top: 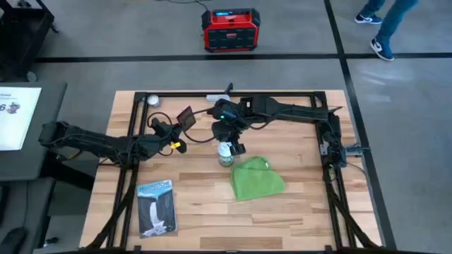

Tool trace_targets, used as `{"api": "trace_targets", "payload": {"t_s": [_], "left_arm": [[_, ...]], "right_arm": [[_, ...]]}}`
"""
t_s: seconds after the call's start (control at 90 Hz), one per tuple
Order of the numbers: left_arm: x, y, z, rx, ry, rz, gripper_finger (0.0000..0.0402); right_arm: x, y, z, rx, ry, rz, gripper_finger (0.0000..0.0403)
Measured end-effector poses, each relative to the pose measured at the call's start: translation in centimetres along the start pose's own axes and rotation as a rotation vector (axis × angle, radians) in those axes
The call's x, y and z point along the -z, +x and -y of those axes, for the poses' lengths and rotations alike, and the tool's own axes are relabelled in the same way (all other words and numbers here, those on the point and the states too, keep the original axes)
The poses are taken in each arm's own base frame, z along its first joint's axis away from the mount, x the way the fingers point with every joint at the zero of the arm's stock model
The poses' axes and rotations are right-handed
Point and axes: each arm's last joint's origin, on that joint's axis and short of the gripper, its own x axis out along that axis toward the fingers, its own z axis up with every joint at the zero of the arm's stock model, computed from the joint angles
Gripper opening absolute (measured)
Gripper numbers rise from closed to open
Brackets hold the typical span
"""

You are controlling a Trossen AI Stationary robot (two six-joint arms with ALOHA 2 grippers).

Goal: Apply microfiber cloth
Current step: Spray the pink cellphone using the spray bottle

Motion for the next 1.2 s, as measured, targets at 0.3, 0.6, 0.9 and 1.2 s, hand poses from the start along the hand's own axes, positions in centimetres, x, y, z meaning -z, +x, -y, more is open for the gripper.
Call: {"api": "trace_targets", "payload": {"t_s": [0.3, 0.6, 0.9, 1.2], "left_arm": [[0.0, 0.0, 0.0, 0.0, 0.0, 0.0, 0.0003], [0.0, 0.0, 0.0, 0.002, 0.0, 0.0, 0.0003], [0.0, 0.0, 0.0, 0.003, 0.001, -0.001, 0.0003], [0.5, 0.2, 0.2, 0.009, -0.005, -0.031, 0.0003]], "right_arm": [[0.0, 0.0, 0.0, -0.002, 0.001, -0.003, 0.0], [0.5, 1.1, 0.0, -0.007, 0.003, -0.008, 0.0], [0.6, 1.3, 0.0, -0.03, 0.008, -0.005, 0.0], [0.6, 1.3, -0.1, -0.033, 0.007, -0.006, 0.0]]}}
